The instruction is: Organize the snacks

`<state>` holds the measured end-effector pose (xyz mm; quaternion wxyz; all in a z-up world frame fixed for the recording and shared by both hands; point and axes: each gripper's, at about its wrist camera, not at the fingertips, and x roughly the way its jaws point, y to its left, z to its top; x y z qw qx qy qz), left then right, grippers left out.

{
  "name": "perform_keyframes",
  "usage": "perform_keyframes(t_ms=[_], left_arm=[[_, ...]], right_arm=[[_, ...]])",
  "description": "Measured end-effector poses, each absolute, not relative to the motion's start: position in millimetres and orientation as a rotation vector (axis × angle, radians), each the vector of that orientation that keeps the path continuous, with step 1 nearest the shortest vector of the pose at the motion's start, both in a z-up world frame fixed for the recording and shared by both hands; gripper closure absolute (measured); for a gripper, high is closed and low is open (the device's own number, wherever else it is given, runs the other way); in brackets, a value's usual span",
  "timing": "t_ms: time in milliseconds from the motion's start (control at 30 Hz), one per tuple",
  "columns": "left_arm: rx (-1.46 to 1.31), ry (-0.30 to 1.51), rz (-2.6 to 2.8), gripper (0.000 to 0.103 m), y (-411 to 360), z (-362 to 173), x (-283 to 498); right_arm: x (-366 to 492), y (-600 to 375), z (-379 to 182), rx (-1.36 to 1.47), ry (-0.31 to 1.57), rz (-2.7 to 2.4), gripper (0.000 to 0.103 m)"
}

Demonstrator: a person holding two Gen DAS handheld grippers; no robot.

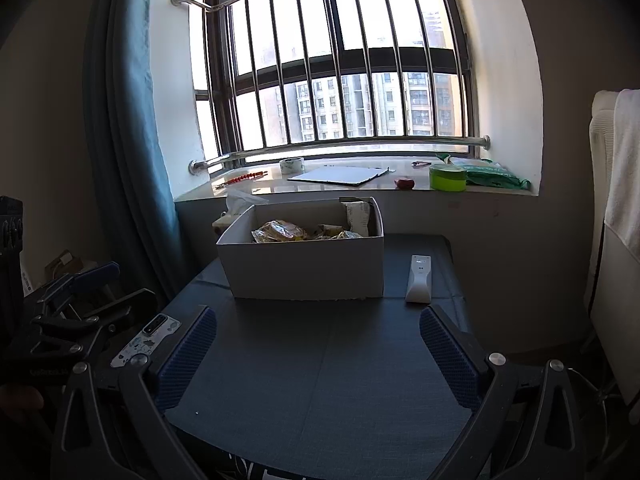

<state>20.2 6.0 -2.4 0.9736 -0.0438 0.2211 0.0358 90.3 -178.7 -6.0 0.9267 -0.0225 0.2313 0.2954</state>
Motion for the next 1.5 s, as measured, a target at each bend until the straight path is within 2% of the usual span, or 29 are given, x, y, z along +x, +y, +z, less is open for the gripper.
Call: perform_keyframes(t_ms=[1500], left_arm=[[-0.088, 0.454, 0.078, 0.000, 5.7, -3.3, 19.7]], right_arm=[[85.0, -176.9, -5.4, -0.050, 0.472, 0.612, 0.000]])
